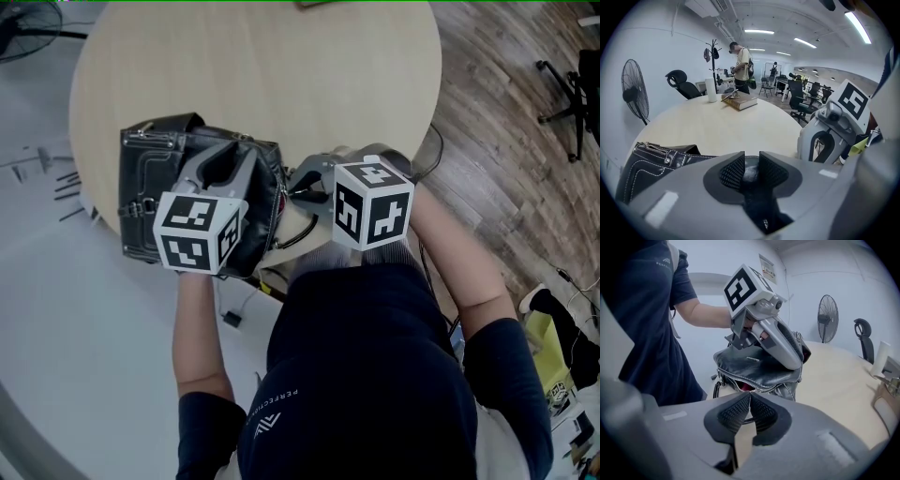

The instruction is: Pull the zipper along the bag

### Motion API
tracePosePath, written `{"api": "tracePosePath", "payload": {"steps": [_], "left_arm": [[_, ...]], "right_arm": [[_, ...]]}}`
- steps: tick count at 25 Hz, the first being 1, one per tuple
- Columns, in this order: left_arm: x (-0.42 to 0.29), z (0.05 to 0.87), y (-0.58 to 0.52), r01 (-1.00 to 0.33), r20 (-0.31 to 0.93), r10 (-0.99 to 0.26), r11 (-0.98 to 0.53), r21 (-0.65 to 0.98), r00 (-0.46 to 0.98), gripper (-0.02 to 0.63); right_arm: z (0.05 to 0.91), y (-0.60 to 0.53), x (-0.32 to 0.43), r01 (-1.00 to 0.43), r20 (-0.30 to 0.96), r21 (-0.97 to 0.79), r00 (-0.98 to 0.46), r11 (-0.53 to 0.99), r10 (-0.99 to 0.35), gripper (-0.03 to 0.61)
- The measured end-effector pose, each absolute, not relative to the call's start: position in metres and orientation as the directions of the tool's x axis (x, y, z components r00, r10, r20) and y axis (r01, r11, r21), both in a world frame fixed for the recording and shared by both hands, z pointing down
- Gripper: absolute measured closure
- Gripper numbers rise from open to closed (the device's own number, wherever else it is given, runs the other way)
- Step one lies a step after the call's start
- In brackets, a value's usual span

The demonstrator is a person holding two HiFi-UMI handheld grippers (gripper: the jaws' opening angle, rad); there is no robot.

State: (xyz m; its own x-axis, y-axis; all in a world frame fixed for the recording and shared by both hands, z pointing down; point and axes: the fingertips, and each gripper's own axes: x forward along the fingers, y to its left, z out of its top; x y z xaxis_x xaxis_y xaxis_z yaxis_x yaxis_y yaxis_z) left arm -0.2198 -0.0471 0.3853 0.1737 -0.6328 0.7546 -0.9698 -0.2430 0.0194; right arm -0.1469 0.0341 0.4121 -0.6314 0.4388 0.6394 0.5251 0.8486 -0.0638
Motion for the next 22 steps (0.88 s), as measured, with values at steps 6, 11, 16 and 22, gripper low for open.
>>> {"api": "tracePosePath", "payload": {"steps": [6, 11, 16, 22], "left_arm": [[-0.222, 0.389, -0.051, -0.973, 0.743, -0.649, -0.233, 0.008, 0.162, 0.508], [-0.221, 0.39, -0.052, -0.97, 0.733, -0.657, -0.243, 0.013, 0.174, 0.511], [-0.218, 0.381, -0.048, -0.953, 0.731, -0.644, -0.303, 0.025, 0.224, 0.503], [-0.196, 0.373, -0.039, -0.891, 0.771, -0.573, -0.453, -0.014, 0.279, 0.471]], "right_arm": [[0.411, 0.038, -0.146, 0.487, 0.64, -0.055, -0.653, 0.872, 0.405, 0.565], [0.416, 0.038, -0.147, 0.441, 0.643, -0.047, -0.673, 0.896, 0.365, 0.565], [0.418, 0.038, -0.148, 0.418, 0.632, -0.074, -0.683, 0.906, 0.367, 0.565], [0.417, 0.034, -0.147, 0.381, 0.629, -0.065, -0.702, 0.922, 0.334, 0.565]]}}
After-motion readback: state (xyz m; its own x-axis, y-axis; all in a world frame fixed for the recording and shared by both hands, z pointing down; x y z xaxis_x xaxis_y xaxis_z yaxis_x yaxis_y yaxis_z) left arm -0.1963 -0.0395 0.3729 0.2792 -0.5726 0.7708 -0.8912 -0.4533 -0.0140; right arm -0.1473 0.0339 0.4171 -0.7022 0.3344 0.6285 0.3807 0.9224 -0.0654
